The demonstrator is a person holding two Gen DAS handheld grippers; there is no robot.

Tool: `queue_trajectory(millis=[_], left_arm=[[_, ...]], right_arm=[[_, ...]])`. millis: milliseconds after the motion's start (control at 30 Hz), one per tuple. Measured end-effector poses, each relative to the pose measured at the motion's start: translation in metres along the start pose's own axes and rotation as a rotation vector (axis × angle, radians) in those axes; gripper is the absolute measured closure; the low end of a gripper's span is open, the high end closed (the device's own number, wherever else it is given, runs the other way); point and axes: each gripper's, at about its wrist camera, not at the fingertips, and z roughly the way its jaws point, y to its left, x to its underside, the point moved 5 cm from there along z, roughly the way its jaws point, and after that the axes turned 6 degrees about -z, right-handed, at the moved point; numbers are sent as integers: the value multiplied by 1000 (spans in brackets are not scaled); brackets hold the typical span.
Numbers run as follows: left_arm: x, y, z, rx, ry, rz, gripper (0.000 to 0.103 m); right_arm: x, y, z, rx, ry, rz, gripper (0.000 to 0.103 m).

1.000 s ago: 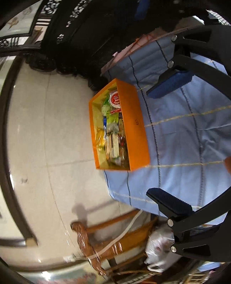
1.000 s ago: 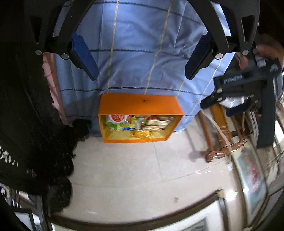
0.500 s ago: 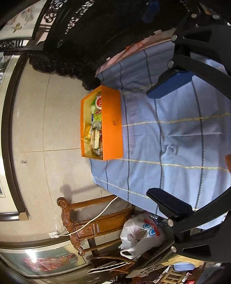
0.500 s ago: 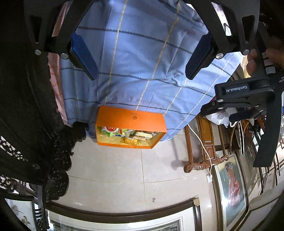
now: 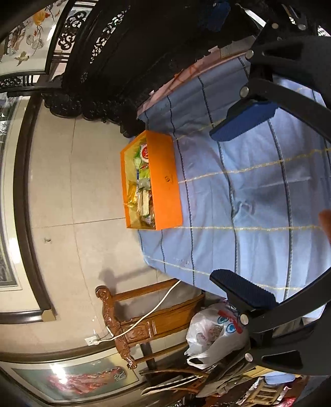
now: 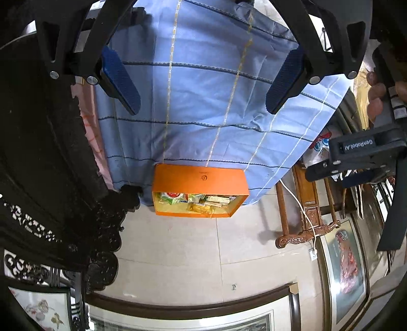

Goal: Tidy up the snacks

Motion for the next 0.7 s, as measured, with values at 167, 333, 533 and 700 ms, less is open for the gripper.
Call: queue_trajectory(millis=[167,333,533,700], left_arm=[[0,2,5,8,18,15,4],[0,0,10,73,35,10,4],[-3,1,11,79,7,4,4],[-3,2,18,76,41,-11,4]], right_arm=[[-1,5,2,6,3,6,4],[-2,7,7,6,17,-2,4],[-2,7,8,19,18,-8,4],[-1,6,8,20,19,-7,4]])
